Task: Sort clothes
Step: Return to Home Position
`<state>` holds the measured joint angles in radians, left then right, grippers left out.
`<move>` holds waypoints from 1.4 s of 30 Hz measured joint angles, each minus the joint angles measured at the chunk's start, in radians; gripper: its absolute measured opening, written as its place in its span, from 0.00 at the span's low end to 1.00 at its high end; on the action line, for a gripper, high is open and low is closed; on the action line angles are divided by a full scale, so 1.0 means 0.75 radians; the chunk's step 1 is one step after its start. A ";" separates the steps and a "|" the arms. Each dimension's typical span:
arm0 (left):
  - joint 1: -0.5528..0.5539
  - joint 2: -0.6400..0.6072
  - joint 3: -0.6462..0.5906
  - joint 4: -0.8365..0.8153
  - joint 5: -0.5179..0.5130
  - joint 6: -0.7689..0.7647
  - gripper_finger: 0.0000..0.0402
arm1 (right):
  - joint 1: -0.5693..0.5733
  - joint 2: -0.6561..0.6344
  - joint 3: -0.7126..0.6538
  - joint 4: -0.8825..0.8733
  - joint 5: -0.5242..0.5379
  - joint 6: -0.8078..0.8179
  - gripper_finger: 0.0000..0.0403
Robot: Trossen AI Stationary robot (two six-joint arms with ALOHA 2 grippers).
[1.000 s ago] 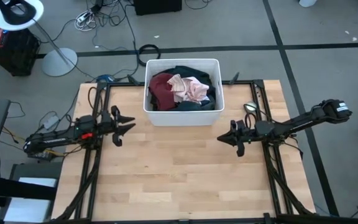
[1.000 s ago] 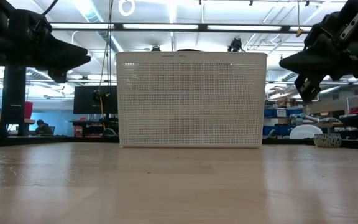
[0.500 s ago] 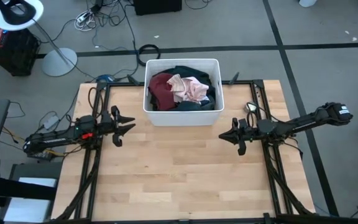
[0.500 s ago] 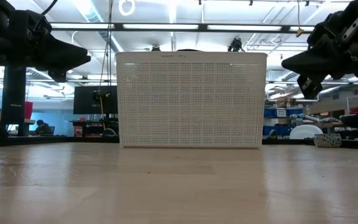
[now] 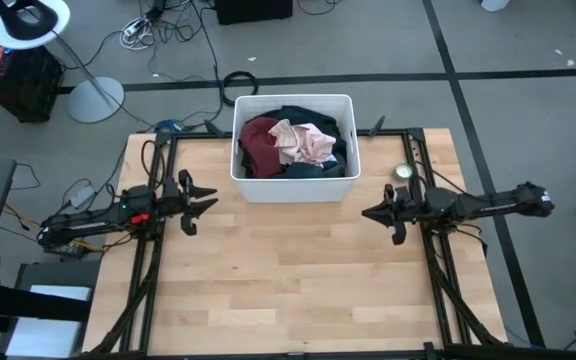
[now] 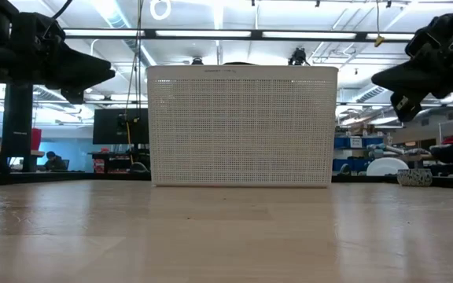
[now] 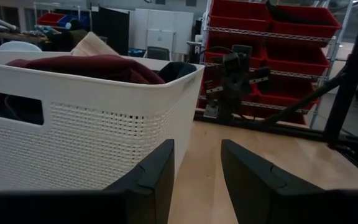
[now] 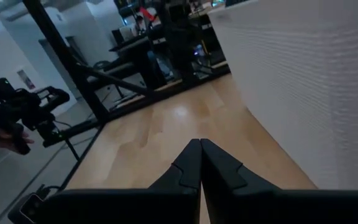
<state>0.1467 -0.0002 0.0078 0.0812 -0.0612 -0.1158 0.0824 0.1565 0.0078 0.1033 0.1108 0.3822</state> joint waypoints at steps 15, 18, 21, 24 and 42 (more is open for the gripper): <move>0.000 0.000 0.000 -0.042 -0.043 0.000 0.34 | -0.176 -0.148 0.008 -0.099 0.136 -0.303 0.02; 0.000 0.000 0.000 -0.040 -0.042 -0.001 0.34 | -0.222 -0.107 0.008 -0.100 0.139 -0.335 0.02; 0.000 0.000 0.000 -0.038 -0.042 0.000 0.34 | -0.271 -0.064 0.009 -0.100 0.143 -0.351 0.02; 0.000 0.000 0.000 -0.037 -0.042 -0.001 0.34 | -0.303 -0.032 0.008 -0.086 0.146 -0.351 0.02; 0.000 0.000 -0.001 -0.036 -0.037 -0.001 0.34 | -0.308 -0.013 0.006 -0.014 0.139 -0.350 0.02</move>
<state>0.1467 -0.0002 0.0074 0.0540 -0.0892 -0.1165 -0.1486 0.1467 0.0124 0.0925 0.2153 0.1196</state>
